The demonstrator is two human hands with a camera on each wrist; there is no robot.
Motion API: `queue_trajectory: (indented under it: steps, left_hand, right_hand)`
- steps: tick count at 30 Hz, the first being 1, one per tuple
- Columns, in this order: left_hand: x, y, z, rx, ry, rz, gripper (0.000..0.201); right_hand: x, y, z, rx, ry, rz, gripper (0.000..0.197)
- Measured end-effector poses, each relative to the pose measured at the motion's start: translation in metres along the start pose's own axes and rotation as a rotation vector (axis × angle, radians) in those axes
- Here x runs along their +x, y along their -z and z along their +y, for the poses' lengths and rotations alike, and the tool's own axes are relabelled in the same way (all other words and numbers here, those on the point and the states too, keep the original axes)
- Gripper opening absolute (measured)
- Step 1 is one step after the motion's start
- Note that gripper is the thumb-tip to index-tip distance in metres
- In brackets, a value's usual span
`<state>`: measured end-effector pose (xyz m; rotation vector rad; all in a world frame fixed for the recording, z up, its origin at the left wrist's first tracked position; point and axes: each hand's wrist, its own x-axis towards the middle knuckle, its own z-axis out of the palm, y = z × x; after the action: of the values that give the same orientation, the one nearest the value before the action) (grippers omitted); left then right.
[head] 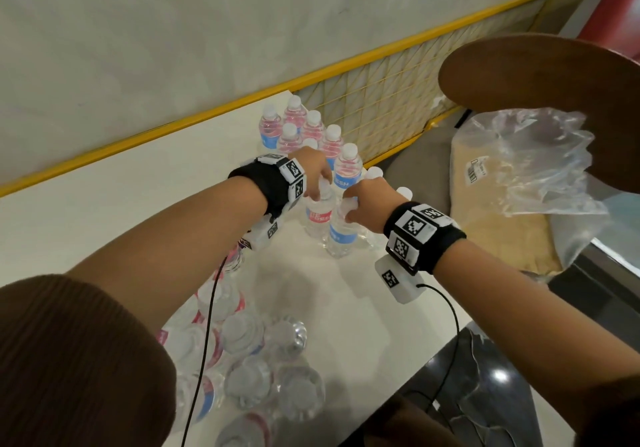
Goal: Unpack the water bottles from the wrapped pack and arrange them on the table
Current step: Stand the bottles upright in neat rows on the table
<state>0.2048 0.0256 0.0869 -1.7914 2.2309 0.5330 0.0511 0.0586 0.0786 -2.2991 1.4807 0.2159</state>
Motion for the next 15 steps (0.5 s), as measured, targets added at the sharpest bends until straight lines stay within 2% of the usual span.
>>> queue_trajectory:
  steps: [6, 9, 12, 15]
  left_hand:
    - [0.004, -0.017, -0.006, -0.134, 0.065, 0.127, 0.038]
    - [0.003, -0.019, -0.008, -0.21, 0.023, 0.13, 0.042]
    - [0.001, -0.017, -0.013, -0.263, -0.005, 0.122, 0.043]
    - [0.002, -0.019, -0.022, -0.289, 0.058, 0.165, 0.043]
  right_hand:
    - [-0.003, -0.001, -0.002, 0.04, -0.031, -0.005, 0.034]
    - [-0.006, -0.004, -0.001, 0.139, -0.032, 0.04, 0.041]
    - [-0.008, -0.005, -0.001, 0.159, -0.038, 0.08, 0.038]
    - [-0.011, 0.001, -0.001, 0.127, -0.029, 0.106, 0.03]
